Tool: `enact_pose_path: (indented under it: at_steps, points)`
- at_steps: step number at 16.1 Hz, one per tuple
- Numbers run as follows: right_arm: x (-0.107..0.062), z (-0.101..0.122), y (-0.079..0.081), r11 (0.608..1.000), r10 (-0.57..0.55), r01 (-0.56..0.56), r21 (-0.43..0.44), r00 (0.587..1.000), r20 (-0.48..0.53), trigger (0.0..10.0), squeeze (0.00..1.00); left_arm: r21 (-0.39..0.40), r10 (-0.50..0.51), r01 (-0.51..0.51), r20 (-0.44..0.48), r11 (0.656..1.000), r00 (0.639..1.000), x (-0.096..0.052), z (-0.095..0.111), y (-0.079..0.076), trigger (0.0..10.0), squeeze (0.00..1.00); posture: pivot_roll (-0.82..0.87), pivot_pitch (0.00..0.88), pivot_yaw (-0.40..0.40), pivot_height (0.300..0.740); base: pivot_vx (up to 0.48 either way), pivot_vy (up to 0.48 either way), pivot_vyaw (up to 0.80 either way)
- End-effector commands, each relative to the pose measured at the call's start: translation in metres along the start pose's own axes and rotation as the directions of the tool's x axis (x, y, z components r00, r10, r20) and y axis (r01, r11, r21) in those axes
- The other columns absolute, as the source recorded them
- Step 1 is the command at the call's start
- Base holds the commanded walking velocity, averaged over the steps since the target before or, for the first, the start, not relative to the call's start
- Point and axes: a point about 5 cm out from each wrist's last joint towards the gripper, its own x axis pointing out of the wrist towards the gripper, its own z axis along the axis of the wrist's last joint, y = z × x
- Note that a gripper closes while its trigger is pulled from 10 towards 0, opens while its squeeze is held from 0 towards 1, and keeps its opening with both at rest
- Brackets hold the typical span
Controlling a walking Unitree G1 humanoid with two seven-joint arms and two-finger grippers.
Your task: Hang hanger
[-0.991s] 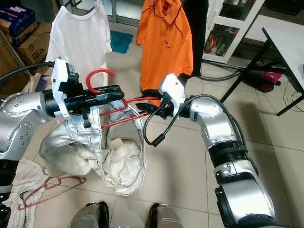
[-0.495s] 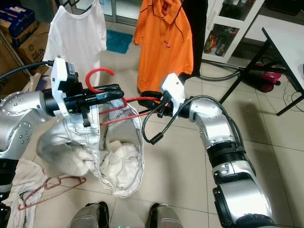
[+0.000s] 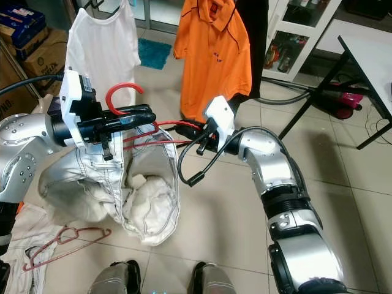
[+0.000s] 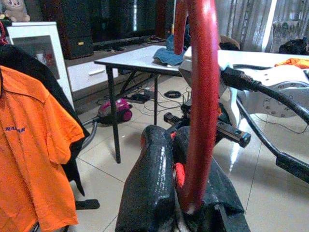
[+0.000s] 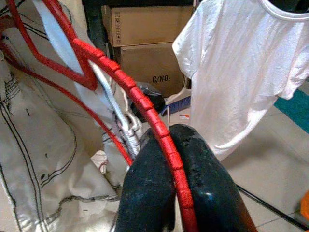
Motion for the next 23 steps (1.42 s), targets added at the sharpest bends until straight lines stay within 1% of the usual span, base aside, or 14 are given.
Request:
enact_pose_path:
  at_steps: [1, 2, 5, 8, 9, 11, 14, 15, 17, 18, 19, 20, 21, 23]
  points:
    - [-0.002, 0.004, -0.003, 0.999, -0.034, 0.033, 0.02, 0.999, 0.041, 0.0, 0.0, 0.052, -0.076, 0.075, 0.009, 0.996, 0.997, 0.009, 0.011, -0.009, 10.0, 0.0, -0.03, 0.158, -0.093, 0.74, 0.0, 0.0, 0.0]
    - [-0.002, 0.004, -0.002, 0.999, -0.029, 0.028, 0.021, 0.999, 0.04, 0.0, 0.0, 0.05, -0.091, 0.091, 0.003, 0.995, 0.996, 0.01, 0.01, -0.011, 10.0, 0.0, -0.03, 0.158, -0.093, 0.74, 0.0, 0.0, 0.0]
    - [-0.006, 0.004, 0.003, 0.999, 0.045, -0.045, 0.003, 0.999, 0.027, 0.0, 0.0, 0.042, -0.203, 0.204, -0.042, 0.978, 0.978, 0.009, 0.006, -0.025, 10.0, 0.0, -0.03, 0.15, -0.097, 0.74, 0.0, 0.0, 0.0]
    - [-0.011, 0.005, 0.006, 0.991, 0.119, -0.119, -0.064, 0.993, -0.005, 0.0, 0.0, 0.022, -0.344, 0.348, -0.1, 0.937, 0.934, 0.009, 0.004, -0.043, 10.0, 0.0, -0.03, 0.147, -0.097, 0.74, 0.0, 0.0, 0.0]
    - [-0.011, 0.006, 0.006, 0.989, 0.132, -0.132, -0.074, 0.991, -0.009, 0.0, 0.0, 0.023, -0.367, 0.372, -0.116, 0.928, 0.923, 0.009, 0.002, -0.046, 10.0, 0.0, -0.03, 0.14, -0.096, 0.74, 0.0, 0.0, 0.0]
    - [-0.013, 0.008, 0.009, 0.983, 0.163, -0.163, -0.08, 0.987, -0.007, 0.0, 0.0, 0.041, -0.387, 0.395, -0.13, 0.918, 0.913, 0.011, 0.004, -0.048, 10.0, 0.0, -0.03, 0.14, -0.096, 0.74, 0.0, 0.0, 0.0]
    - [-0.013, 0.007, 0.01, 0.983, 0.17, -0.169, -0.073, 0.985, 0.001, 0.0, 0.0, 0.051, -0.417, 0.433, -0.187, 0.9, 0.89, 0.008, 0.005, -0.05, 10.0, 0.0, -0.03, 0.14, -0.096, 0.74, 0.0, 0.0, 0.0]
    - [-0.011, 0.007, 0.011, 0.983, 0.17, -0.169, -0.065, 0.985, 0.011, 0.0, 0.0, 0.056, -0.429, 0.448, -0.209, 0.892, 0.879, 0.005, 0.009, -0.047, 10.0, 0.0, -0.02, 0.137, -0.088, 0.74, 0.0, 0.0, 0.0]
    - [-0.01, 0.006, 0.013, 0.985, 0.167, -0.165, -0.058, 0.986, 0.02, 0.0, 0.0, 0.069, -0.427, 0.451, -0.226, 0.89, 0.876, 0.003, 0.013, -0.042, 10.0, 0.0, -0.02, 0.139, -0.082, 0.74, 0.0, 0.0, 0.0]
    - [-0.009, 0.005, 0.013, 0.988, 0.149, -0.147, -0.043, 0.988, 0.038, 0.0, 0.0, 0.083, -0.407, 0.435, -0.233, 0.896, 0.883, 0.002, 0.015, -0.037, 10.0, 0.63, -0.02, 0.142, -0.073, 0.74, 0.0, 0.0, 0.0]
    - [-0.009, 0.005, 0.013, 0.989, 0.143, -0.142, -0.04, 0.989, 0.042, 0.0, 0.0, 0.084, -0.405, 0.434, -0.234, 0.897, 0.884, 0.002, 0.016, -0.036, 10.0, 0.63, -0.02, 0.142, -0.073, 0.74, 0.0, 0.0, 0.0]
    - [-0.008, 0.005, 0.012, 0.992, 0.128, -0.127, -0.028, 0.99, 0.055, 0.0, 0.0, 0.087, -0.4, 0.429, -0.237, 0.899, 0.885, 0.001, 0.016, -0.034, 10.0, 0.87, -0.01, 0.144, -0.067, 0.74, 0.0, 0.0, 0.0]
    - [-0.008, 0.005, 0.01, 0.994, 0.106, -0.106, -0.003, 0.992, 0.074, 0.0, 0.0, 0.088, -0.394, 0.424, -0.241, 0.901, 0.887, 0.001, 0.016, -0.032, 10.0, 1.0, -0.01, 0.145, -0.065, 0.74, 0.0, 0.0, 0.0]
    - [-0.008, 0.006, 0.009, 0.996, 0.091, -0.092, 0.012, 0.992, 0.087, 0.0, 0.0, 0.091, -0.39, 0.421, -0.243, 0.903, 0.888, 0.0, 0.017, -0.029, 10.0, 1.0, -0.01, 0.145, -0.065, 0.74, 0.0, 0.0, 0.0]
